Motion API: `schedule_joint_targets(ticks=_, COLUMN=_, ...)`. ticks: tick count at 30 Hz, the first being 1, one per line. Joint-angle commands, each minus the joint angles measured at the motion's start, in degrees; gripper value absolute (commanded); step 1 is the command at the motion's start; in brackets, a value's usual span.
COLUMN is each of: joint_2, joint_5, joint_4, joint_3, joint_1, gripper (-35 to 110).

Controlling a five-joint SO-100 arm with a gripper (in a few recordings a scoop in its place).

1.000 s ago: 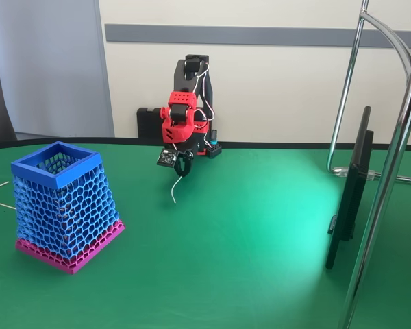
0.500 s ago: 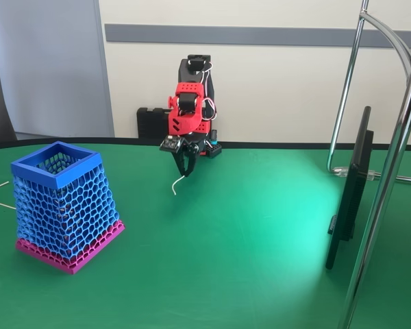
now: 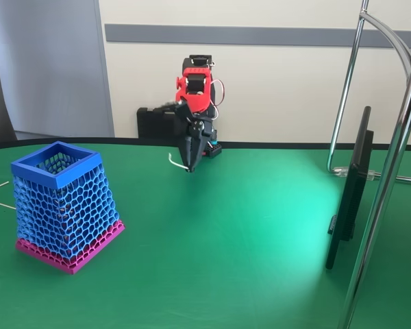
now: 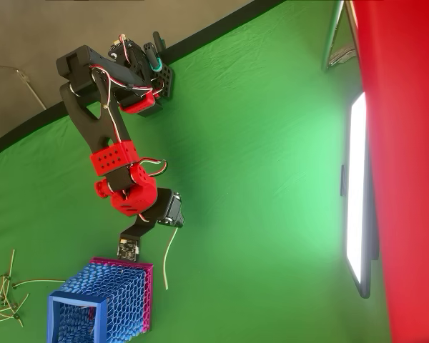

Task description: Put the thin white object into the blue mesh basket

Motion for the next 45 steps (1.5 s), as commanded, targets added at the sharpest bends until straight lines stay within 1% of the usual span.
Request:
schedule_joint_targets(ticks=1, joint_2=1.41, joint_5=0.88, joint_4=-1.76, joint_3=-5.01, joint_1=-0.09, gripper=2)
schedule_joint_targets(ticks=7, joint_2=0.18, joint_5=3.43, joint_4=-5.89, joint_3=-10.46, joint_1=1.58, gripper=2)
schedule_joint_targets(ticks=11, joint_2=-2.02, joint_5=7.29, joint_4=-7.82, joint_3=-14.85, joint_1=3.08, gripper=2)
schedule_joint_targets(ticks=25, joint_2=-15.21, joint_5=28.39, joint_4=-11.07, joint_3=-34.54, joint_1=7.03, gripper=3)
schedule_joint_targets(ticks=36, joint_2=-28.48, joint_5=43.95, joint_4=-11.69, joint_3=-56.34, joint_1=15.12, gripper=3)
schedule_joint_targets(ticks=45, joint_2=-36.65, joint_5=54.14, joint_4=-14.33, joint_3=-66.09, joint_1=19.69, gripper=3)
